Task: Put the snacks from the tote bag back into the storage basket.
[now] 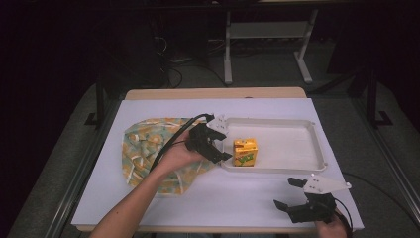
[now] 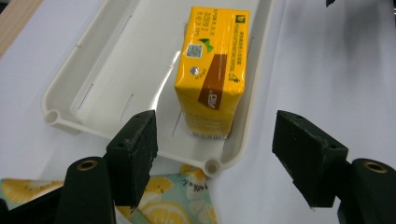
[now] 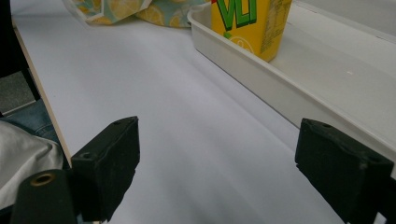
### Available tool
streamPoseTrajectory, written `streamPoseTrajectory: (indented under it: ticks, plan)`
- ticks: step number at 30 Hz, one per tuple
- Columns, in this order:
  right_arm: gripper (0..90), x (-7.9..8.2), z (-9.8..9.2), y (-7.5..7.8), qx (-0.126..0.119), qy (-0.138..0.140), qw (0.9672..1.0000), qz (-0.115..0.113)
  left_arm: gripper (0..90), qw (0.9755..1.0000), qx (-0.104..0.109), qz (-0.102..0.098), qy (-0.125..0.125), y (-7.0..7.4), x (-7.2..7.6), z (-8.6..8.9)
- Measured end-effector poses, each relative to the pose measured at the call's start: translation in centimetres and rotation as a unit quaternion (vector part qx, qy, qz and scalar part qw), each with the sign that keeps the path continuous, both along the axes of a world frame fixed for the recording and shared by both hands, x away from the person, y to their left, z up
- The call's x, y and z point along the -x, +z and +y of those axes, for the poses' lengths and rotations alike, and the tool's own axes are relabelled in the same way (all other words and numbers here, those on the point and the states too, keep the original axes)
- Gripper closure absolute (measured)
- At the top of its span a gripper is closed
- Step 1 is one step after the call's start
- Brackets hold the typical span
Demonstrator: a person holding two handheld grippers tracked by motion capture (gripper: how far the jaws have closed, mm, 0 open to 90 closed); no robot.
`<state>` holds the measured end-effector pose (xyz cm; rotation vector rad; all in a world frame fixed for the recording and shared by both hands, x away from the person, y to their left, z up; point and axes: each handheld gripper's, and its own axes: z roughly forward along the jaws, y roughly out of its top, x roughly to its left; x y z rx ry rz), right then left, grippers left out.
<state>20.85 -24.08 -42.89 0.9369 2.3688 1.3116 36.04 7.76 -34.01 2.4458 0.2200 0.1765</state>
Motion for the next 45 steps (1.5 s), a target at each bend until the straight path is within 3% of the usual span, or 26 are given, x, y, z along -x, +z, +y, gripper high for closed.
streamPoseTrajectory:
  ticks: [5,19,22,27,32,45]
  plan:
    - [13.4,-0.1,0.0,0.0,0.002,-0.002,1.0000,0.000,30.2,0.9995,0.025,0.012,0.017,-0.1,0.5,1.3]
    - [13.5,-0.2,-0.1,-0.1,0.002,-0.007,1.0000,0.001,29.6,0.9994,0.016,0.004,0.031,-0.7,1.7,4.0]
    - [13.4,-0.3,-0.1,-0.1,0.004,-0.007,1.0000,0.001,29.6,0.9986,0.032,0.012,0.040,-1.1,2.0,4.7]
    - [13.4,-0.3,-0.1,-0.1,0.006,-0.007,1.0000,0.001,29.3,0.9983,0.034,0.015,0.044,-1.4,2.2,5.7]
    - [13.4,-0.3,-0.1,-0.1,0.005,-0.010,0.9999,0.002,29.2,0.9971,0.051,0.022,0.053,-1.5,2.8,6.5]
    - [13.5,-0.4,-0.2,-0.1,0.006,-0.011,0.9999,0.002,28.7,0.9958,0.060,0.026,0.064,-2.6,4.1,8.8]
